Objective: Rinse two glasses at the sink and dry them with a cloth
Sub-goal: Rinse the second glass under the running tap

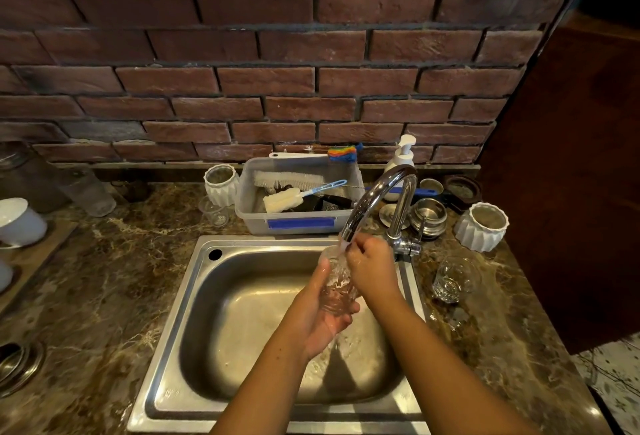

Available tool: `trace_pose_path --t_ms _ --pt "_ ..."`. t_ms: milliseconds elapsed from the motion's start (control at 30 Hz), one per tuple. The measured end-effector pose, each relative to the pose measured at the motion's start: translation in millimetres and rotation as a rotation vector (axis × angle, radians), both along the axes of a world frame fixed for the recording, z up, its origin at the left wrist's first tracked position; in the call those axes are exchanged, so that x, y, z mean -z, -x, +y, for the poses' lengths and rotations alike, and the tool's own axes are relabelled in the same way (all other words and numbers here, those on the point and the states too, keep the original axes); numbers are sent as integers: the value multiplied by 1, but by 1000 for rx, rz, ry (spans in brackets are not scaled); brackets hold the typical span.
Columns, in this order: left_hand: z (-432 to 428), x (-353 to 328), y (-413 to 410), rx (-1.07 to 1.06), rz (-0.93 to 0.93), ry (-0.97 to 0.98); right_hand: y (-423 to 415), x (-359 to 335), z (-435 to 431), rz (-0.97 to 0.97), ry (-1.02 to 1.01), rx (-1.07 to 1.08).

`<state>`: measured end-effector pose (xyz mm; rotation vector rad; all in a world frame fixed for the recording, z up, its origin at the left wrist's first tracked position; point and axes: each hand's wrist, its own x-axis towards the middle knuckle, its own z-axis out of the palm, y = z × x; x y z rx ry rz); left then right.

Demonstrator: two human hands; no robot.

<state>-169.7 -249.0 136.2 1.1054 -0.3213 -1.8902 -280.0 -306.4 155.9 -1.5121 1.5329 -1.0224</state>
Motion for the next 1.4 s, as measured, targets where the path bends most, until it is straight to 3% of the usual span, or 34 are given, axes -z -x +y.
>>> trace_pose_path --t_ms 100,233,367,467,567,667,733,967,1133,1300,1400 --pt "-1 -4 -1 -14 -23 40 -6 -4 3 -242 -68 211" --pt "-1 -9 3 -77 -162 106 -16 2 15 -692 -403 218" --pt "-3 -14 6 -113 -505 186 -18 16 35 -770 -460 88" --pt "-4 -13 4 -147 -606 209 -10 17 41 -890 -518 -7" --pt "-1 -9 2 -163 -568 183 -5 15 41 -816 -564 -47" --pt "2 -5 4 -149 -435 113 -3 11 39 -422 -402 -25" --pt "2 -6 6 -161 -361 101 -2 7 36 -274 -289 -51" --pt "-9 -11 -8 -201 -293 92 4 4 42 -276 -284 -267" --pt "-5 1 -2 -136 -330 119 15 6 34 -318 -196 -207" --pt "-9 2 -6 -168 -300 84 17 8 33 -224 -248 -339" --pt "-10 -1 -3 -116 -334 144 19 8 29 -222 -212 -259"
